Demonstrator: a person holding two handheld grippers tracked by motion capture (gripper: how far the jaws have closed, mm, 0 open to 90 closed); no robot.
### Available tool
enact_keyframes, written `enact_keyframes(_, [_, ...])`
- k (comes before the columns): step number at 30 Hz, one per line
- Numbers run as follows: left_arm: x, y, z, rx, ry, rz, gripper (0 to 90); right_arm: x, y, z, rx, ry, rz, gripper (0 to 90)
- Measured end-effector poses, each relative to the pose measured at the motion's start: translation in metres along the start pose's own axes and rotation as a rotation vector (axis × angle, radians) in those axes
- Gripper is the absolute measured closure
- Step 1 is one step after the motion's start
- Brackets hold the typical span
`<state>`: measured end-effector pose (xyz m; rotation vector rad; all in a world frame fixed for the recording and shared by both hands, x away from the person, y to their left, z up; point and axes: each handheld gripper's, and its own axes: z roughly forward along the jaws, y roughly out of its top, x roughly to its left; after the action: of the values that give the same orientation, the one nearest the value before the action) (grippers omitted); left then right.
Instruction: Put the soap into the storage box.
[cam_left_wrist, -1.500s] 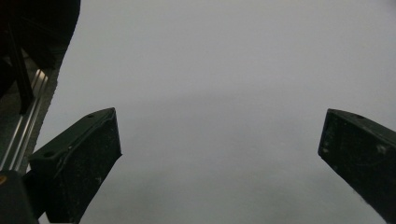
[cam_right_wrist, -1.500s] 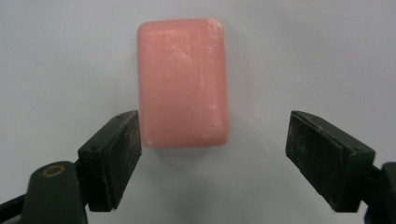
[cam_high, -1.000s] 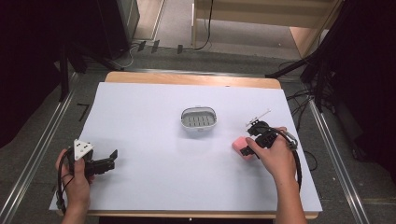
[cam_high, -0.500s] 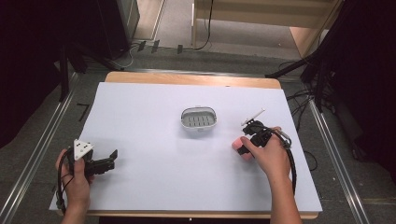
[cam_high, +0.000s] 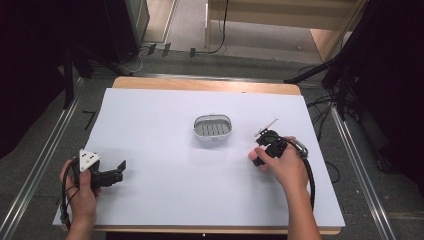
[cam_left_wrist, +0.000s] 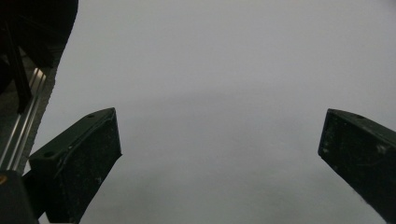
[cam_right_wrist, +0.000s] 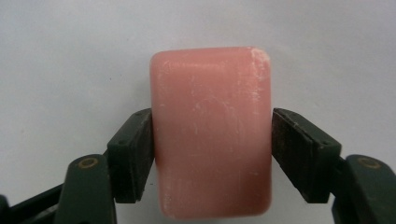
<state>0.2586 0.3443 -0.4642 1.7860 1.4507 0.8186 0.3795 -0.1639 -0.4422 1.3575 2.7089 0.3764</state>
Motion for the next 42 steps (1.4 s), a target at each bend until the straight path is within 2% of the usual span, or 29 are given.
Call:
enact_keyframes(4, [0.0, 0.0, 0.0, 0.001, 0.0, 0.001, 0.0, -0.001, 0.002, 0.002, -0.009, 0.01, -0.009, 38.0])
enact_keyframes(7, [0.0, 0.0, 0.0, 0.0, 0.0, 0.001, 0.0, 0.0, 0.003, 0.003, -0.006, 0.004, -0.032, 38.5])
enact_keyframes(12, [0.0, 0.0, 0.0, -0.001, 0.0, 0.001, 0.0, -0.003, 0.003, 0.003, -0.008, 0.01, -0.044, 38.7])
enact_keyframes(17, [0.0, 0.0, 0.0, 0.0, -0.001, 0.002, 0.0, -0.004, 0.004, 0.004, 0.002, 0.024, -0.018, 38.6])
enact_keyframes(21, [0.0, 0.0, 0.0, 0.001, -0.002, 0.003, 0.0, -0.004, 0.004, 0.004, 0.005, 0.026, -0.024, 38.8])
enact_keyframes(27, [0.0, 0.0, 0.0, 0.003, 0.0, 0.002, 0.0, -0.005, 0.002, 0.004, 0.002, 0.007, -0.078, 39.0])
enact_keyframes(34, [0.0, 0.0, 0.0, 0.005, 0.0, 0.003, 0.0, -0.006, 0.0, -0.001, -0.021, 0.021, -0.089, 39.0])
enact_keyframes(37, [0.0, 0.0, 0.0, 0.005, 0.001, 0.003, 0.0, -0.005, 0.0, -0.006, -0.033, 0.01, -0.134, 39.0])
enact_keyframes(42, [0.0, 0.0, 0.0, 0.005, 0.001, 0.004, 0.0, -0.003, 0.001, -0.011, -0.057, 0.02, -0.183, 39.0])
